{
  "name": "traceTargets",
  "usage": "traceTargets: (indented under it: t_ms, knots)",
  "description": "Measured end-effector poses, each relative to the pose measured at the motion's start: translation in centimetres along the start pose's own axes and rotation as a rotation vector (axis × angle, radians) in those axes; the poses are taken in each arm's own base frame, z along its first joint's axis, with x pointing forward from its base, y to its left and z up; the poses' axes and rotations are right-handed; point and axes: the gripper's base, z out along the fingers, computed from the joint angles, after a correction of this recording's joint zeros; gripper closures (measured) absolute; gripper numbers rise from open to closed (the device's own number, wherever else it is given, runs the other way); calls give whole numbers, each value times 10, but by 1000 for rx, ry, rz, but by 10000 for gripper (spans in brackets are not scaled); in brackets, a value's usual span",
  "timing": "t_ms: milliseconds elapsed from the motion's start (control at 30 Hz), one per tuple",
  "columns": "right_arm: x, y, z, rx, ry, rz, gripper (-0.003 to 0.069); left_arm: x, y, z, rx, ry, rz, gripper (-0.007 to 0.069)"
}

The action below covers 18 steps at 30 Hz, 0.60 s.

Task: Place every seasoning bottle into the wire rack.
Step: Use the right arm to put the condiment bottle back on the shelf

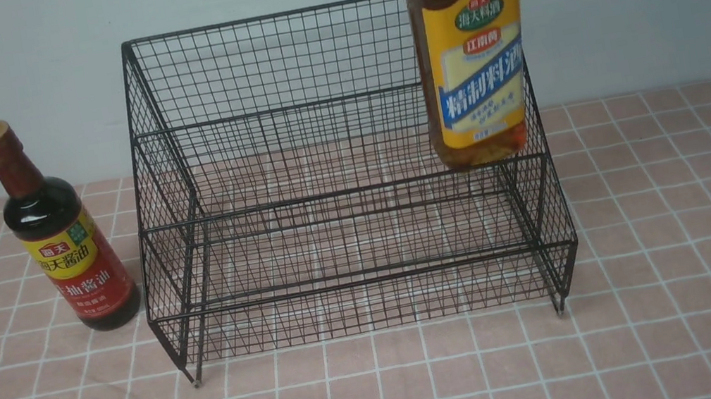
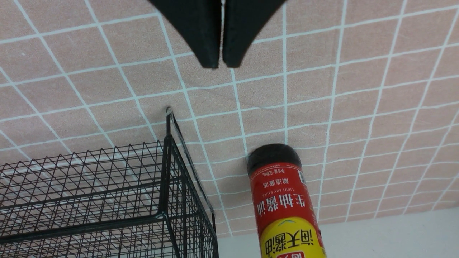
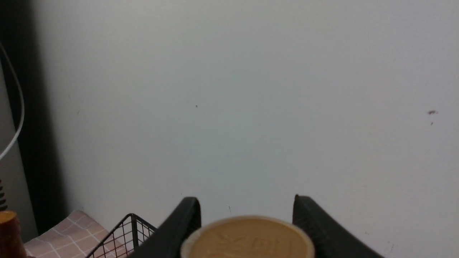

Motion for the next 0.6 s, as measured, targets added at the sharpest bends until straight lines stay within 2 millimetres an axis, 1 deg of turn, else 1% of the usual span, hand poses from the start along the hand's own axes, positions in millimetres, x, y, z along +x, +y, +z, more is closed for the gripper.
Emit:
traceTargets:
  t_ms: [267, 400, 567, 600]
  knots:
    - [4, -1, 0, 6, 34, 16, 349, 0, 0, 0, 0, 0, 0, 631]
    - [8, 0, 0, 2, 87, 54, 349, 0, 0, 0, 0, 0, 0, 631]
    - [14, 4, -1, -40, 145, 7, 349, 0, 0, 0, 0, 0, 0, 631]
    - [17, 5, -1, -62, 181, -32, 349, 0, 0, 0, 0, 0, 0, 631]
